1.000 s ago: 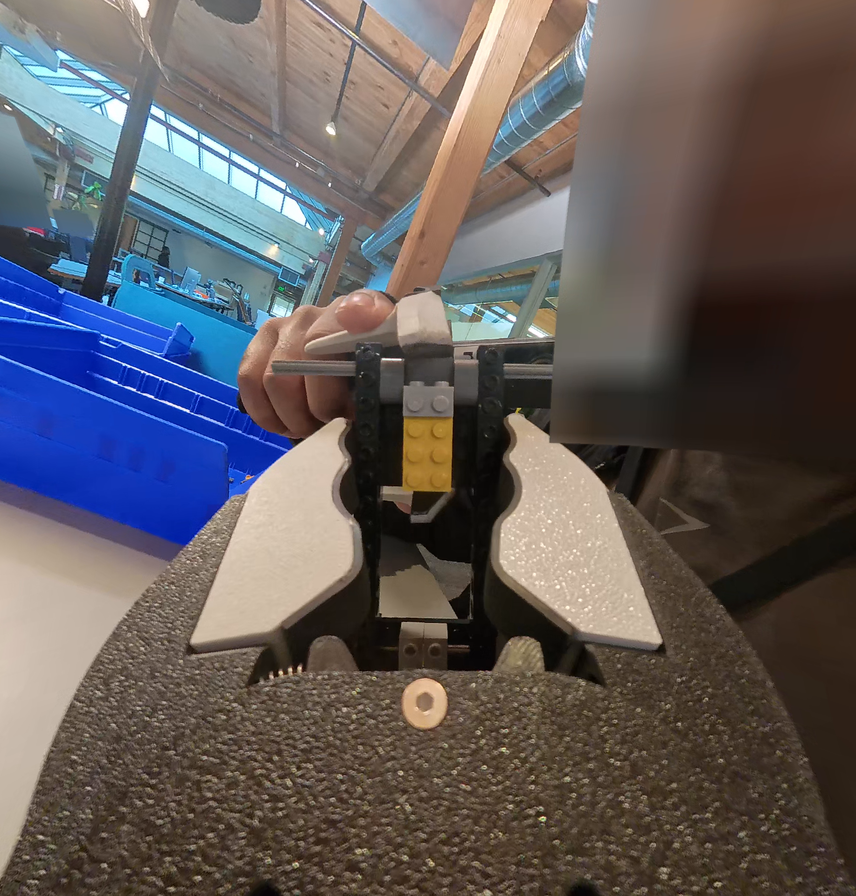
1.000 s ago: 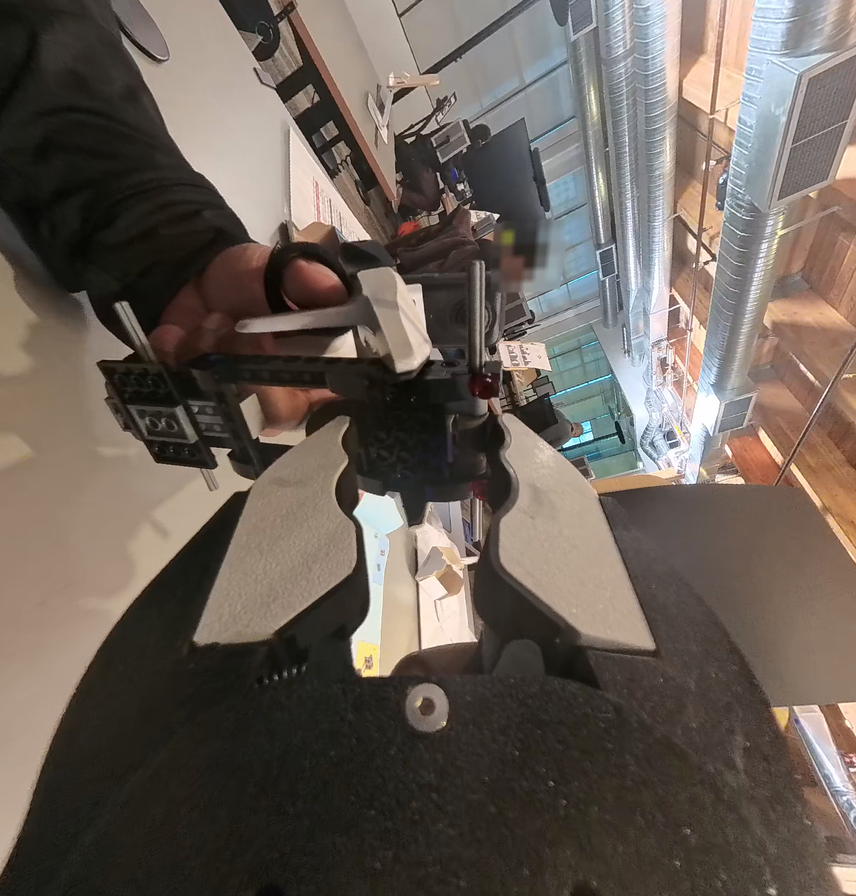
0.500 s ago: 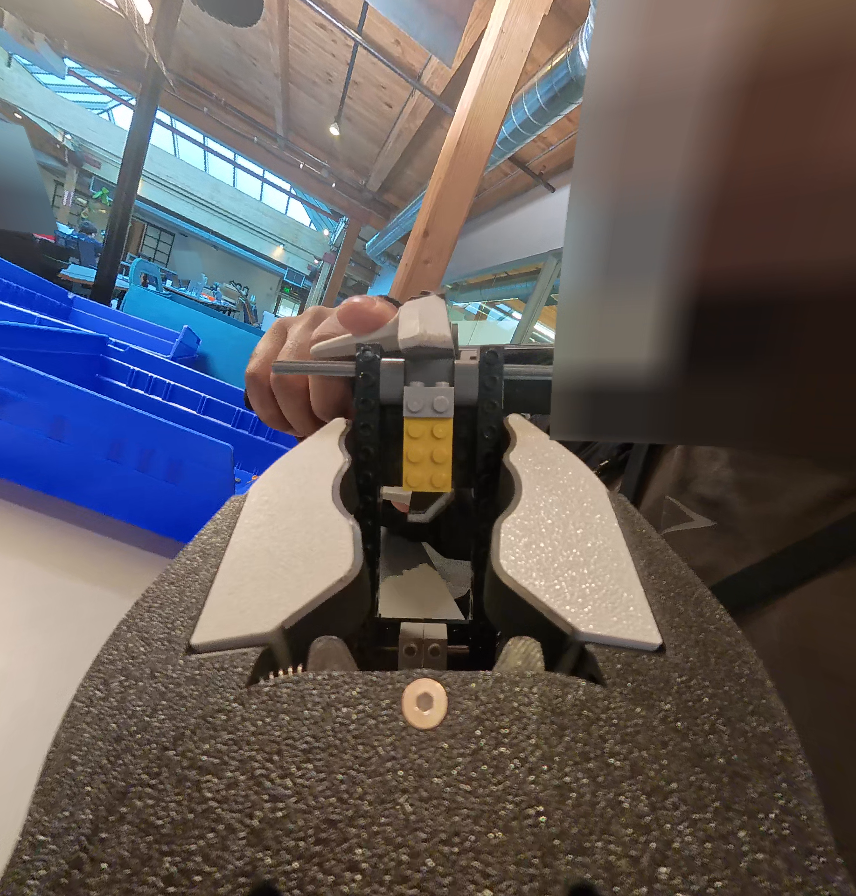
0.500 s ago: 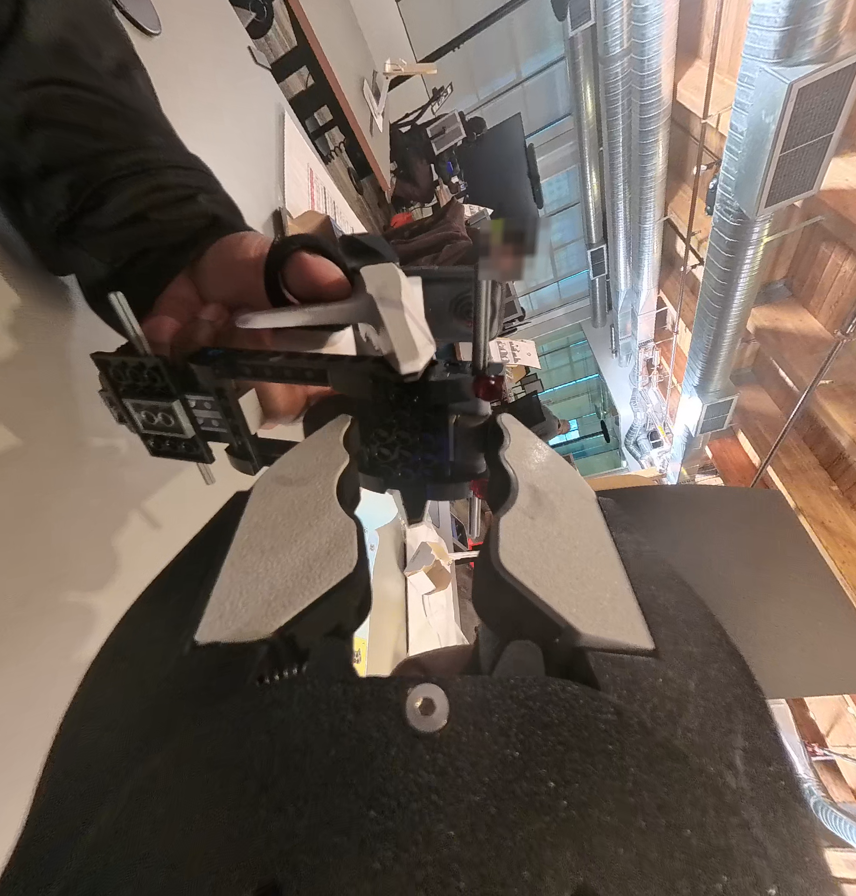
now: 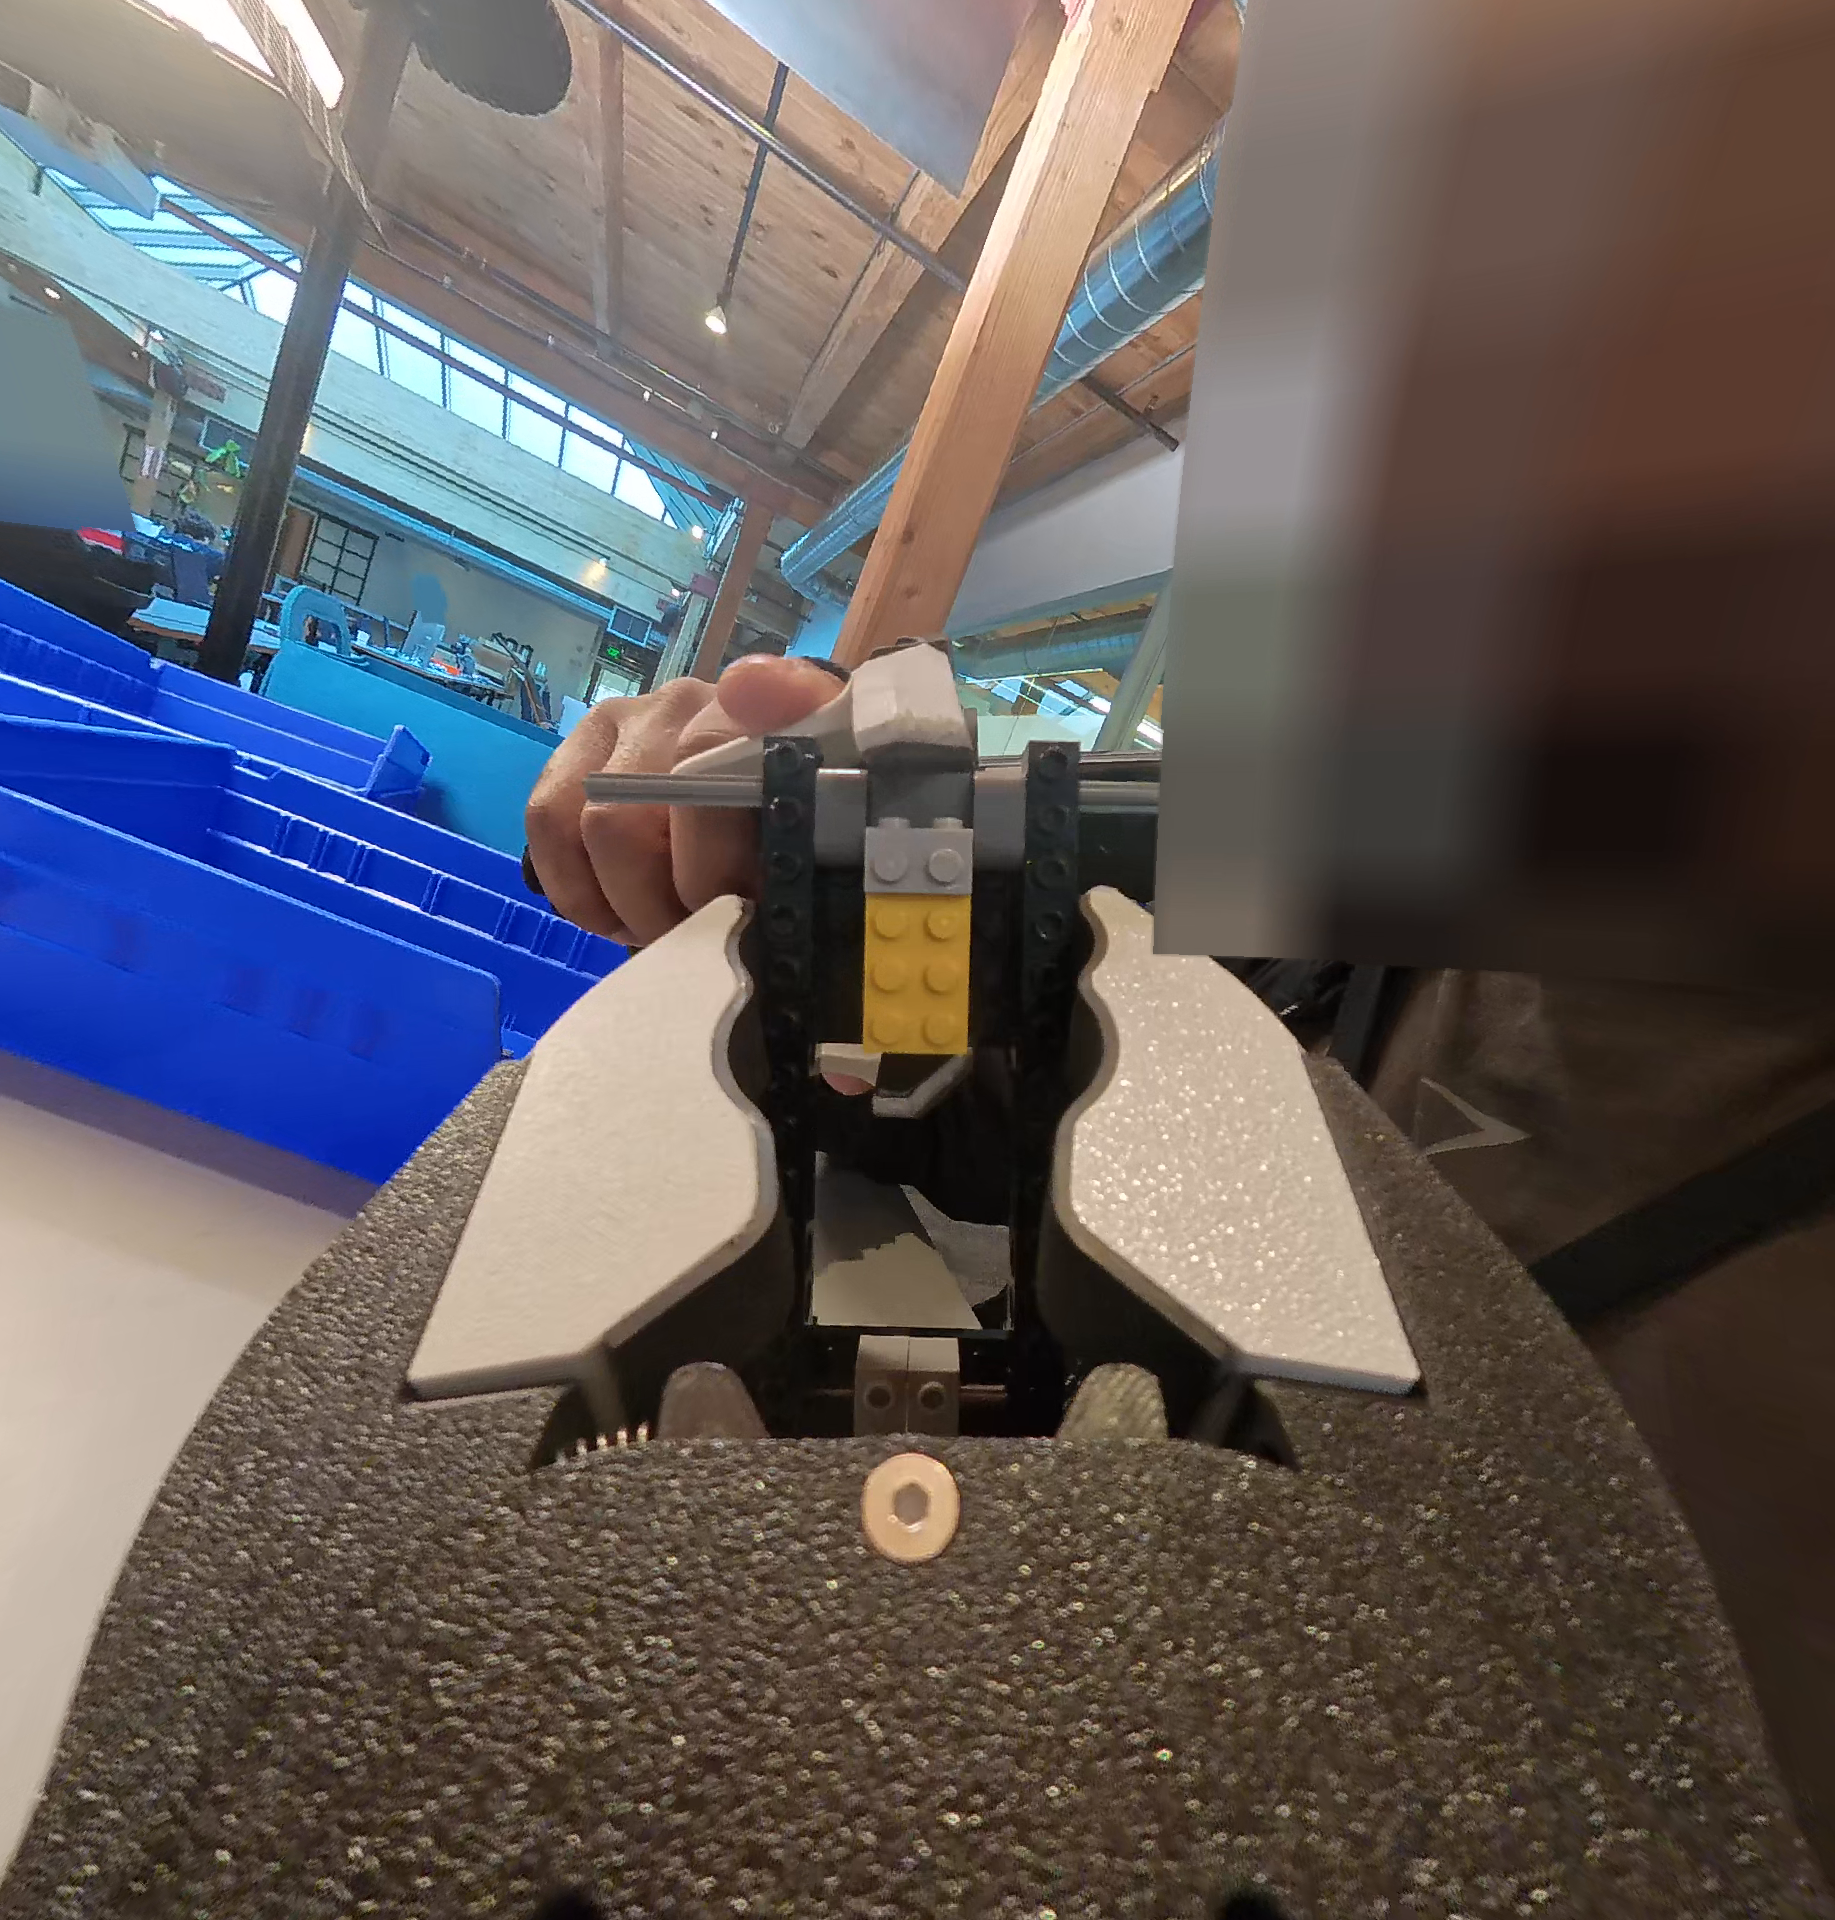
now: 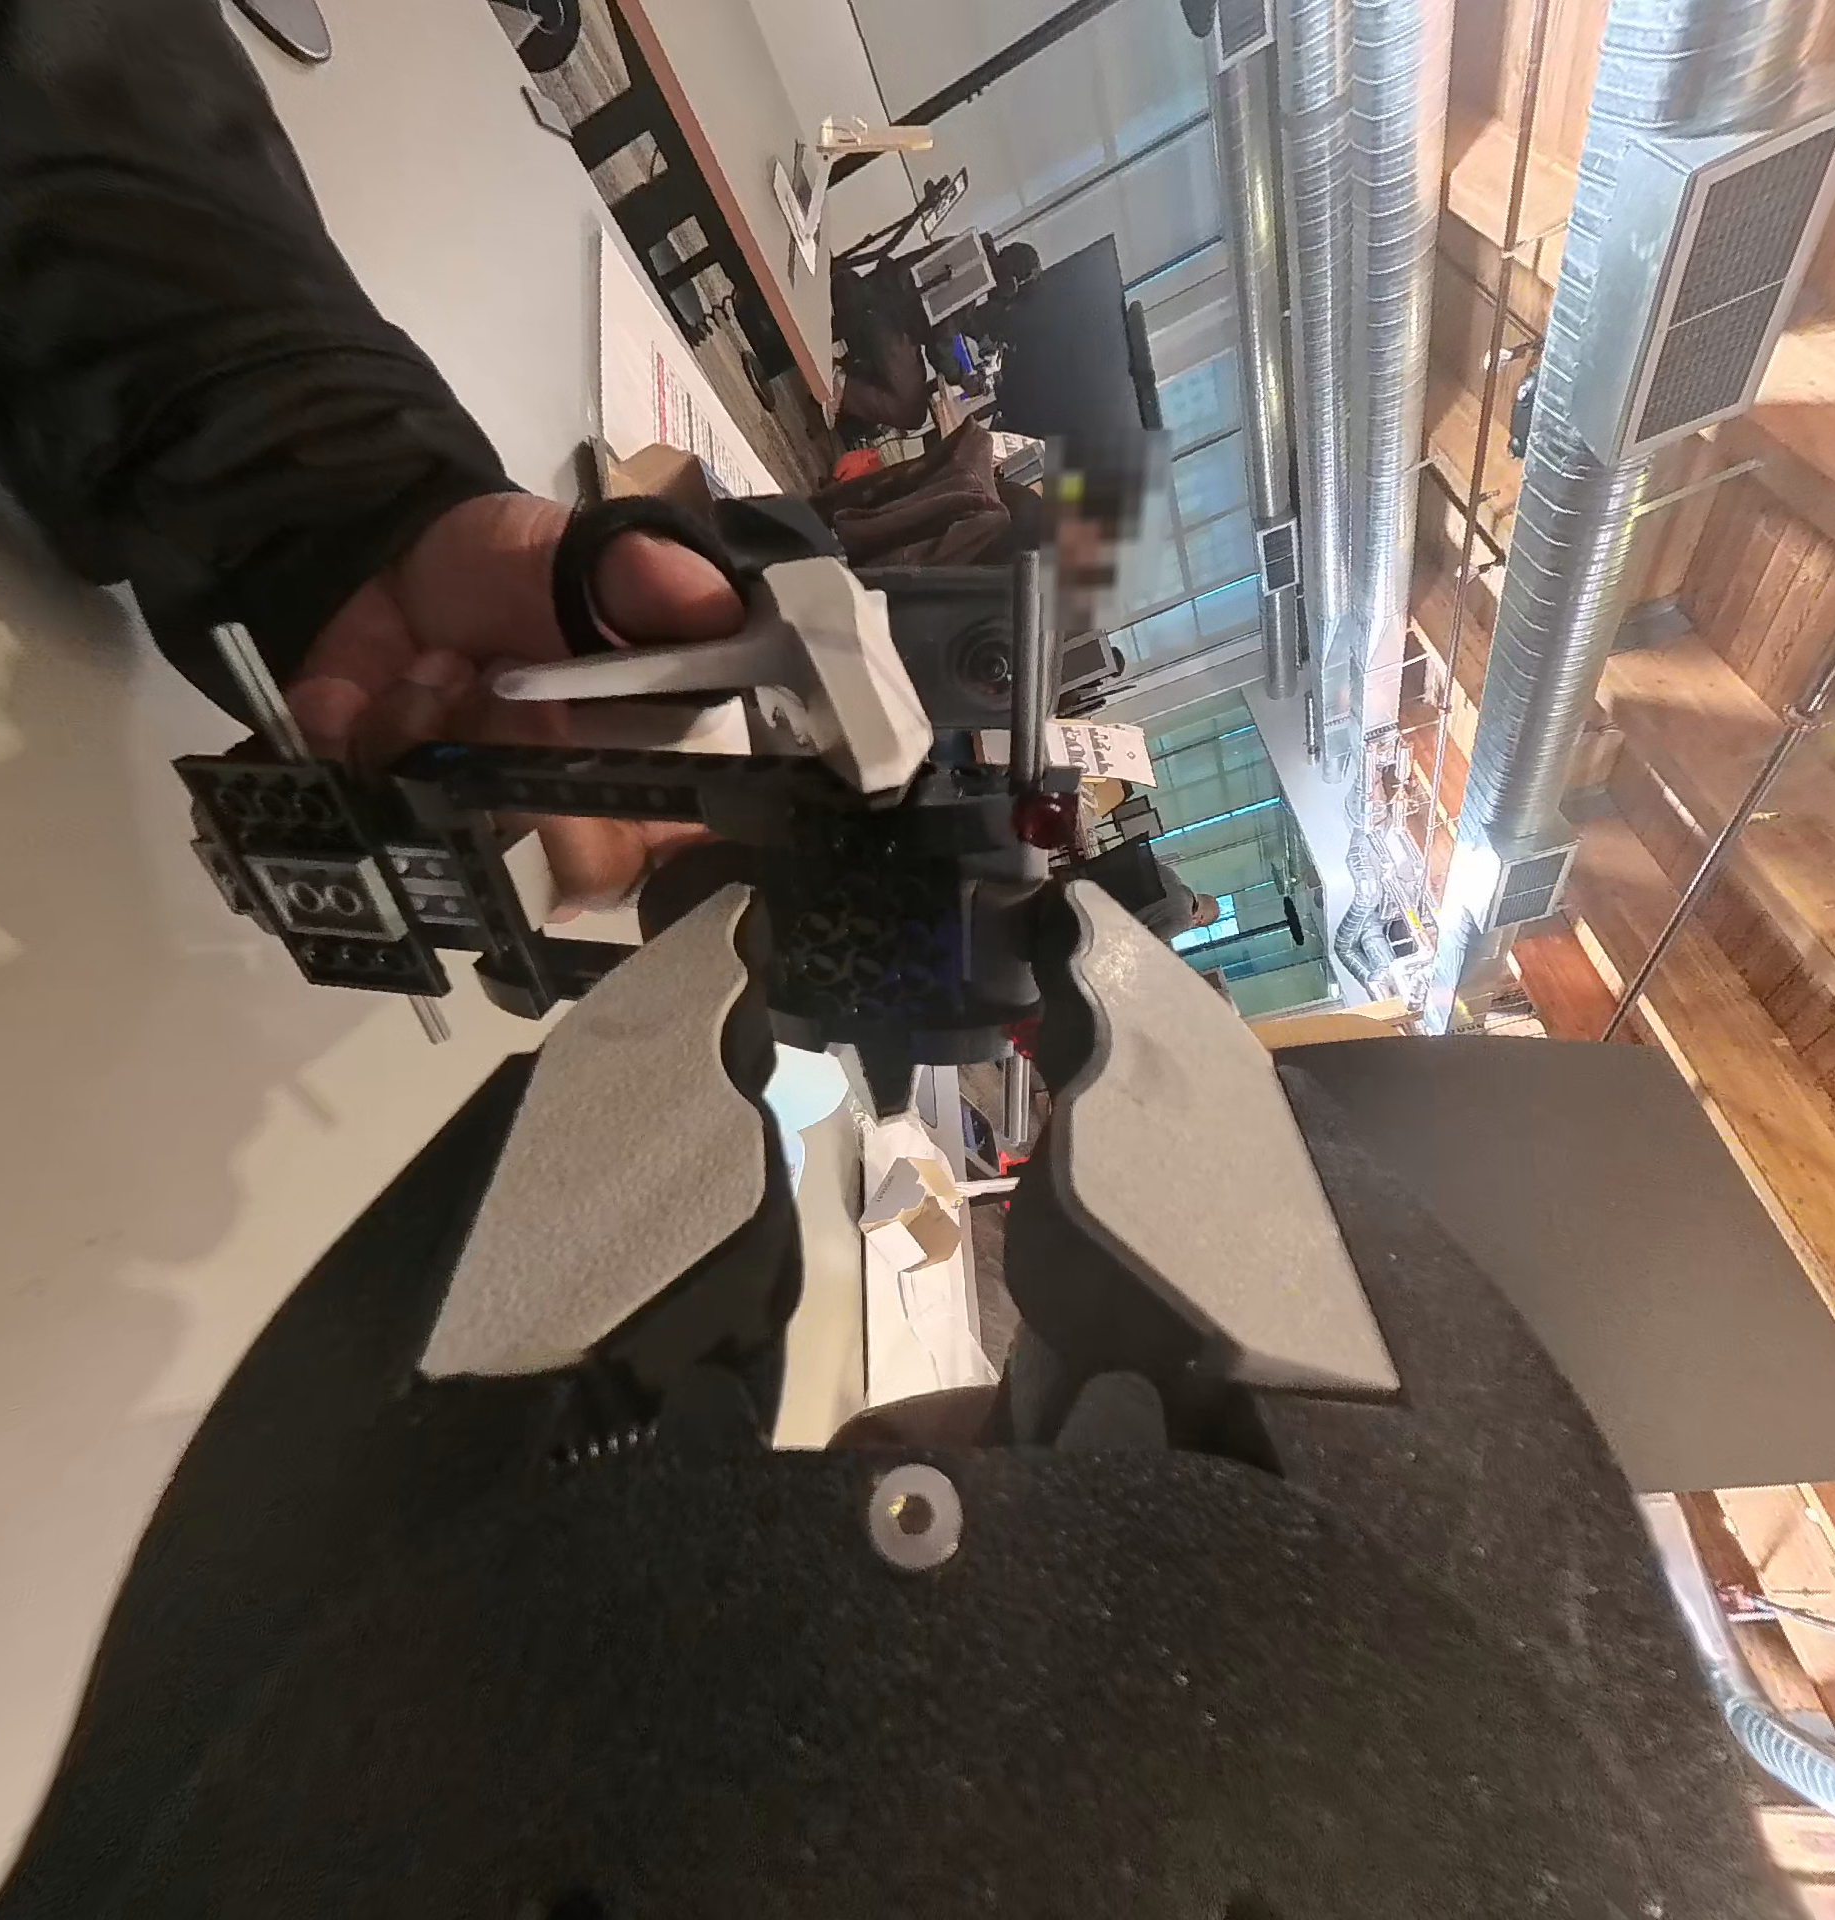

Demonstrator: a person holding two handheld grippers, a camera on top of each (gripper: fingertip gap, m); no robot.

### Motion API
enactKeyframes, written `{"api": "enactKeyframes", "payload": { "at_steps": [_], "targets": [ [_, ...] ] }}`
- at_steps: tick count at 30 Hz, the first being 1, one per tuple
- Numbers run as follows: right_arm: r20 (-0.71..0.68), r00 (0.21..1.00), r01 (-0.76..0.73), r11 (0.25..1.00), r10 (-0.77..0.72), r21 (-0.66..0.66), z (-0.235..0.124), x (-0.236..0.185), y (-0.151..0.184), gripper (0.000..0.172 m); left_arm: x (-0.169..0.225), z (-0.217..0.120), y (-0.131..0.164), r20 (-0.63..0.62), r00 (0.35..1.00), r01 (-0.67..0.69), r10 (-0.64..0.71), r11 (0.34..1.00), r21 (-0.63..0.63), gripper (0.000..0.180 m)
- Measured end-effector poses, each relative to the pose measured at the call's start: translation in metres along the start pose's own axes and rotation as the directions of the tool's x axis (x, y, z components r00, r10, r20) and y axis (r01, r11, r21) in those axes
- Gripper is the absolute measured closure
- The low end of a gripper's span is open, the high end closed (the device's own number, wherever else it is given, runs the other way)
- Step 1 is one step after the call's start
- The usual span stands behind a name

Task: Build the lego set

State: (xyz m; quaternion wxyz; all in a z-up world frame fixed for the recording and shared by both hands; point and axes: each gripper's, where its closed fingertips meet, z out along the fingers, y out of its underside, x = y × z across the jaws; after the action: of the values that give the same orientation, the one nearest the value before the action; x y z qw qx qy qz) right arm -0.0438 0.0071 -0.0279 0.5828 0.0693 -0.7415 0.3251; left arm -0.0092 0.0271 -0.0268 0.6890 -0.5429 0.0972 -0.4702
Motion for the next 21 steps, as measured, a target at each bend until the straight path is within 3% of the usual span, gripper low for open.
{"api": "enactKeyframes", "payload": {
  "at_steps": [21],
  "targets": [
    [0.055, 0.998, -0.029, 0.999, 0.030, -0.017, 0.0003, -0.0065, 0.0055, 0.124, -0.0054, -0.0012, 0.0065, -0.009, 0.999, 0.046, -0.046, 0.999, -0.013, 0.124]
  ]
}}
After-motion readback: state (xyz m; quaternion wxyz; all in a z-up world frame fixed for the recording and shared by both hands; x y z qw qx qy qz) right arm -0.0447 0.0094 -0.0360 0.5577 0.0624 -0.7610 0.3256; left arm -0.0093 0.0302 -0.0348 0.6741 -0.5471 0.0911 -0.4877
